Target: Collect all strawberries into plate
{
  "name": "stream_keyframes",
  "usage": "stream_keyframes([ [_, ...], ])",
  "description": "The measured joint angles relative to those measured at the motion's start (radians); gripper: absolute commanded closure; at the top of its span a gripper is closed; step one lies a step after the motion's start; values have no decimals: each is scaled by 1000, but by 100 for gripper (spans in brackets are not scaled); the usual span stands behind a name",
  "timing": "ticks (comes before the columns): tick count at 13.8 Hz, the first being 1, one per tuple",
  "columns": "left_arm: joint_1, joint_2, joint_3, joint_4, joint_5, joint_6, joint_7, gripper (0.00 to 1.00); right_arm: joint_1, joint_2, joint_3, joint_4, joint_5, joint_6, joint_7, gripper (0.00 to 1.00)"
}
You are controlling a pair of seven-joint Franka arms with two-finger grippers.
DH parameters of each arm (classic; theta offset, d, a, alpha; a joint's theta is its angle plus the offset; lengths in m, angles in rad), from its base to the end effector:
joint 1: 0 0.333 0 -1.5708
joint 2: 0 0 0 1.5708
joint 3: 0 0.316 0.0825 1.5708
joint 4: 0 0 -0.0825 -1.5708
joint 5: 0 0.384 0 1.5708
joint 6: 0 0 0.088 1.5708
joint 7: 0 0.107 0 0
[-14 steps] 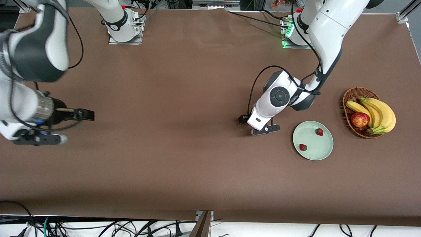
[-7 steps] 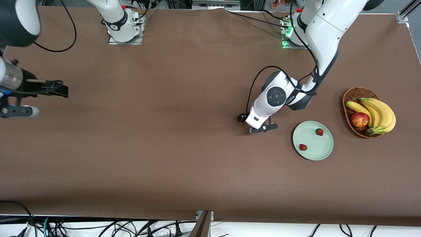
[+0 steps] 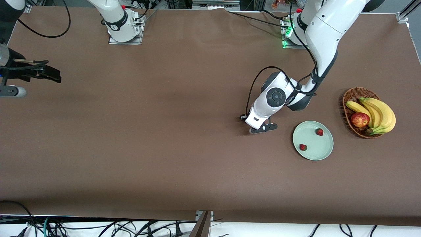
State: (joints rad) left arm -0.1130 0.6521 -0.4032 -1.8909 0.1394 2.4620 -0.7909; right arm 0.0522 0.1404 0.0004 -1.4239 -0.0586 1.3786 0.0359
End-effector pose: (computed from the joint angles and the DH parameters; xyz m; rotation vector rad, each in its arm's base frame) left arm 0.5518 -0.3016 0.1790 3.0054 0.3568 -0.1696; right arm 0.5757 0.0231 0.5981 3.0623 0.0166 -0.2809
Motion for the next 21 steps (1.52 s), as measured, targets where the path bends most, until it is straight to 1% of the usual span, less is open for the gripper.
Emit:
stream_keyframes([
  [2, 14, -11, 5, 24, 1, -67, 48, 89, -1, -1, 4, -13, 6, 1, -1, 0],
  [6, 100, -49, 13, 166, 6, -354, 260, 87, -8, 1, 4, -16, 8, 12, -3, 0],
  [7, 127, -55, 17, 196, 21, -407, 327, 87, -9, 1, 4, -16, 8, 14, -3, 0],
  [9, 185, -58, 24, 226, 74, -447, 468, 86, -9, 1, 4, -16, 8, 17, -3, 0],
  [10, 214, -57, 27, 227, 113, -450, 530, 83, -9, 3, 4, -16, 8, 20, -3, 0],
  [11, 240, -55, 28, 227, 157, -450, 589, 83, -9, 4, 4, -16, 8, 25, -3, 0],
  [13, 287, -49, 31, 227, 222, -450, 708, 67, -10, 6, 4, -16, 8, 29, -3, 0],
  [15, 326, -42, 33, 227, 235, -433, 821, 0, -11, 6, 4, -16, 8, 29, -3, 0],
  [17, 353, -33, 33, 227, 235, -416, 881, 0, -11, 7, 4, -16, 8, 30, -3, 0],
  [19, 356, -32, 28, 230, 235, -411, 890, 0, -11, 7, 4, -16, 8, 30, -3, 0],
  [21, 356, -34, 10, 255, 230, -421, 889, 0, -11, 7, 4, -16, 8, 33, -3, 0],
])
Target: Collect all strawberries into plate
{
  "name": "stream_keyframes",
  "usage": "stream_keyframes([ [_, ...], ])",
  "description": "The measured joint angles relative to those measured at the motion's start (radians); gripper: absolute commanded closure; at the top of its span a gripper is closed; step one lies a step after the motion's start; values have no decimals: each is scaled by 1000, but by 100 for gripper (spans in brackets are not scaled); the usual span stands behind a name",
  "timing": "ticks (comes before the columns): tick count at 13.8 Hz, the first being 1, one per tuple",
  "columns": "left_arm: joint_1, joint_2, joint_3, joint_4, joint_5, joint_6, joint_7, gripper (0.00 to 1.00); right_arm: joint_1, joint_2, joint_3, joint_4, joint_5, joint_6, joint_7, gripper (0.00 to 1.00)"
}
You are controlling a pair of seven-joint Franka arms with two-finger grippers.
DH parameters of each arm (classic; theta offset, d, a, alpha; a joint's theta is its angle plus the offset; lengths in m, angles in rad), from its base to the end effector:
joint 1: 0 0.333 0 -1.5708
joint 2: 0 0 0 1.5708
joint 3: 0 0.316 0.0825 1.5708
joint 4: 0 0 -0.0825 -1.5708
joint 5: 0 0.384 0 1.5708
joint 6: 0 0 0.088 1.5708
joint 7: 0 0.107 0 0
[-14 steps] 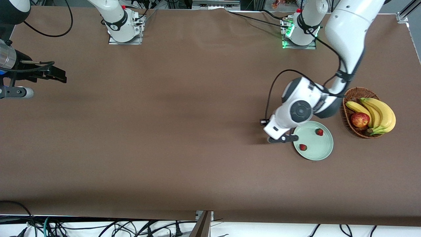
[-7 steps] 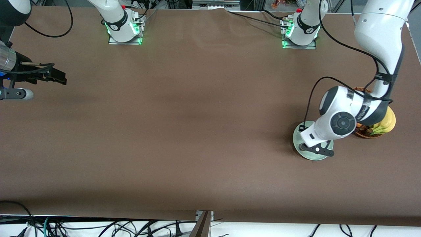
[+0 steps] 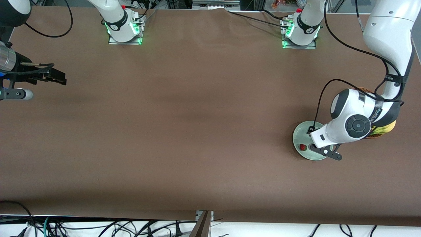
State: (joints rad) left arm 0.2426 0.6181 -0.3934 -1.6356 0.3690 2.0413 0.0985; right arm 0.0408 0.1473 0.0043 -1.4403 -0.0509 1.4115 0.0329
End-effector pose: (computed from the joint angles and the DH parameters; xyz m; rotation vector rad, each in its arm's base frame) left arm 0.6671 -0.0506 0.2660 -2.9843 0.5982 0.2292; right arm 0.5809 0.0199 0.5889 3.0729 0.0132 -0.2681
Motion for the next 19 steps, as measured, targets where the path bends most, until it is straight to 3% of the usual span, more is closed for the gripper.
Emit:
stream_keyframes([
  [3, -1, -56, -30, 81, -72, -104, -1, 0, -1, 1, 0, 0, 0, 14, 0, 0],
  [9, -4, -230, -33, 342, -167, -477, 0, 0, -1, 2, 0, 0, 0, 23, 0, 0],
  [11, -31, -291, 42, 359, -278, -509, 0, 0, -1, 2, 0, 0, 0, 23, 0, 0],
  [14, -180, -467, 293, 235, -393, -522, 6, 0, -1, 2, 3, 0, 0, 24, 0, 0],
  [16, -231, -608, 344, 61, -363, -428, 7, 0, -1, 2, 4, 0, 0, 24, 1, 0],
  [19, -277, -755, 347, -164, -323, -300, 5, 0, -1, 2, 4, 0, 0, 25, 2, 0],
])
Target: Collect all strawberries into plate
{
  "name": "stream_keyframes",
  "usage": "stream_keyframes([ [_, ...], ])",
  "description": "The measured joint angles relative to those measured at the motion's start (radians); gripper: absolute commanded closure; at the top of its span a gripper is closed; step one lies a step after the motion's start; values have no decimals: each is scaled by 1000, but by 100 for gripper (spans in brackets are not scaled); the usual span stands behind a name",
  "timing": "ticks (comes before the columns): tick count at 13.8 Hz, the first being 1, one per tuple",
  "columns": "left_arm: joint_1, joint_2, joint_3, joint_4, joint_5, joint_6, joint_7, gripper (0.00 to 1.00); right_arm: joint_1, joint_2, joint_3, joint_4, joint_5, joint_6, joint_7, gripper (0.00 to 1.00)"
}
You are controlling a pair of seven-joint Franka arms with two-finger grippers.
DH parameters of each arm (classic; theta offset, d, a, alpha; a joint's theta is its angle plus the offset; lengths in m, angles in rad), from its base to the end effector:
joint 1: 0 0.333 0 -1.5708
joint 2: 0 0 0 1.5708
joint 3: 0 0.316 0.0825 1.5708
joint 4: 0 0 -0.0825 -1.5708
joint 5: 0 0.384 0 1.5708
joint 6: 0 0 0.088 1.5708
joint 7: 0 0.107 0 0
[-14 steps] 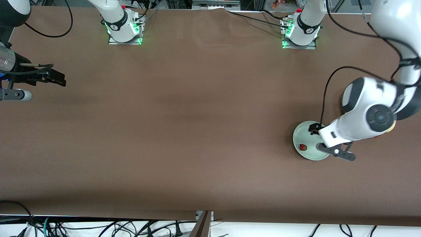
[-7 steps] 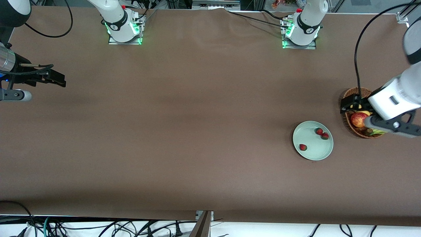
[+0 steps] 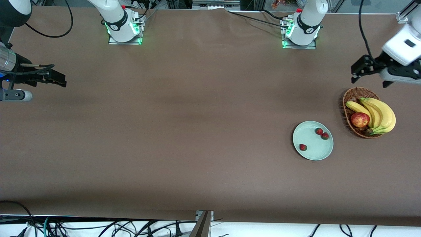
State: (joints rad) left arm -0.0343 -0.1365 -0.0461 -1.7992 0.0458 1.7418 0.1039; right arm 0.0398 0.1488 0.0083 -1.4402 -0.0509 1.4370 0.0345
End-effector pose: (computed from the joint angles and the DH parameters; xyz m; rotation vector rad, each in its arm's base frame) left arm 0.5234 -0.0395 0.6045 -3.0727 0.2930 -0.1209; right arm 0.5843 0.0218 0.5898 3.0771 0.0164 -0.2309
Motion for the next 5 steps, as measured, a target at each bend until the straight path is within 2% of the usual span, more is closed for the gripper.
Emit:
stream_keyframes([
  [2, -5, -2, 0, -19, 0, -6, 0, 0, 0, 0, 0, 4, 0, 6, -1, 0],
  [5, -4, 46, 8, 44, -1, -74, 0, 0, 0, 2, 0, 13, 0, 7, -1, 0],
])
